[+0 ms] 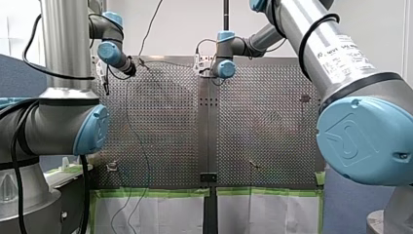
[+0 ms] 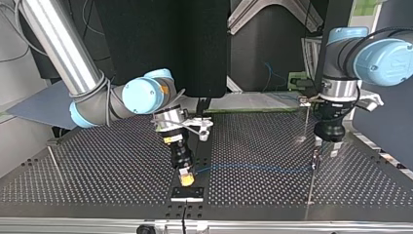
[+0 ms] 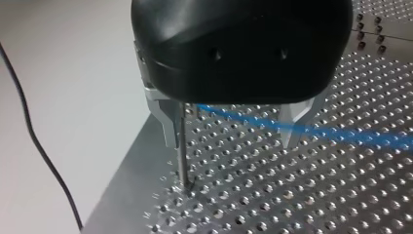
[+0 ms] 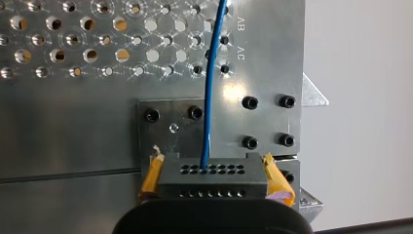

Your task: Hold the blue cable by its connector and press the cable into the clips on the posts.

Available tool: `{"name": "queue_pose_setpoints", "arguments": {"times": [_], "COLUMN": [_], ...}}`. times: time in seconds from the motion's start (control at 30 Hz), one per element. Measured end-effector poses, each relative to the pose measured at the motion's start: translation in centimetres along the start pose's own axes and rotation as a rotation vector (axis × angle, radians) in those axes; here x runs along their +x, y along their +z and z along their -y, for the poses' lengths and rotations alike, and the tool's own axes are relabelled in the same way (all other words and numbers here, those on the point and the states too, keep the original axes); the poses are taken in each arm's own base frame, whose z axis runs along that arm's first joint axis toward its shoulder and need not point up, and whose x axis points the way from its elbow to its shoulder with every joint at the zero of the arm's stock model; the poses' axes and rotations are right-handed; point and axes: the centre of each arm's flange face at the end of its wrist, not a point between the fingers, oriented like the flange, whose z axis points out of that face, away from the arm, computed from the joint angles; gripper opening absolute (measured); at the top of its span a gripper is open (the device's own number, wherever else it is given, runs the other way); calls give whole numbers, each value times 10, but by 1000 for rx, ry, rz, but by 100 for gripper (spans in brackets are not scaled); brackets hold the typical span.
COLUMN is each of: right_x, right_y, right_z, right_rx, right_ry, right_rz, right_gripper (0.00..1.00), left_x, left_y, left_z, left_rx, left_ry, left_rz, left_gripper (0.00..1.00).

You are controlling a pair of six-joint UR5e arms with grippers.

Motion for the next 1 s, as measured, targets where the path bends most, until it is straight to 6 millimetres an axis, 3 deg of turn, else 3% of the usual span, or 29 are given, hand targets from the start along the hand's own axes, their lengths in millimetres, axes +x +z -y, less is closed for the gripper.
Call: {"name": "queue_pose_setpoints", "arguments": {"times": [0.2, 1.0], "right_x": [0, 0], "right_y": [0, 0], "right_z": [0, -1], "right_rx": [0, -1], "right_ry": [0, 2], "right_rz": [0, 3], "right_gripper": [0, 0], "left_x": [-15, -30], "left_y": [-9, -13], "left_z": [3, 11], "left_rx": [5, -8], "left_ry": [4, 129], "left_rz": [34, 24], "left_gripper": [100, 100]}}
